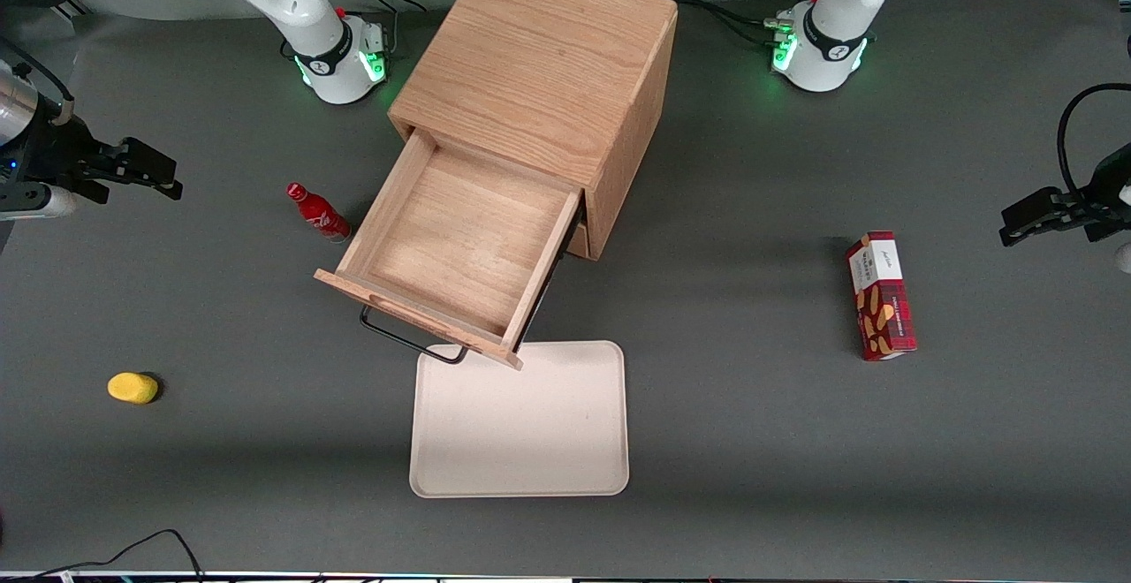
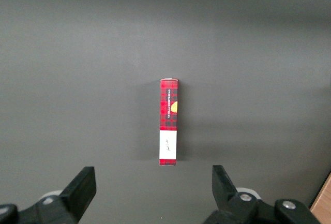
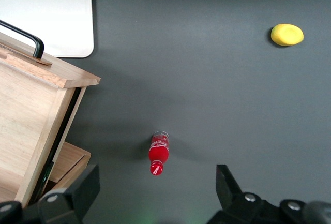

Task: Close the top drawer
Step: 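Move the right gripper toward the open wooden drawer's front panel, then position the right gripper against the drawer front beside its black handle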

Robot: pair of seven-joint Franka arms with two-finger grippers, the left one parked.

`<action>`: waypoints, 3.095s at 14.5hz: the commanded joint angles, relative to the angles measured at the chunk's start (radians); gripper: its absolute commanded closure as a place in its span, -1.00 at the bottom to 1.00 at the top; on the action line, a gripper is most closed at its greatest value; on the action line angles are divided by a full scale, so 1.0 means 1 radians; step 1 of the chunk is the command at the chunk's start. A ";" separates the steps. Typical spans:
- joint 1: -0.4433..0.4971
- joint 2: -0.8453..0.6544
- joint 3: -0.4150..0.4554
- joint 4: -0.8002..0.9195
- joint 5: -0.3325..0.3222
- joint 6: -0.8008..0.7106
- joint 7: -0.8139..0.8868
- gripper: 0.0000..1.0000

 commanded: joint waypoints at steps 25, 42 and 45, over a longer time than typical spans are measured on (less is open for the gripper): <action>0.130 0.593 0.047 0.652 0.182 -0.031 -0.508 -1.00; 0.150 0.806 0.135 0.706 0.193 0.025 -0.651 -1.00; 0.167 0.817 0.133 0.703 0.193 0.032 -0.645 -1.00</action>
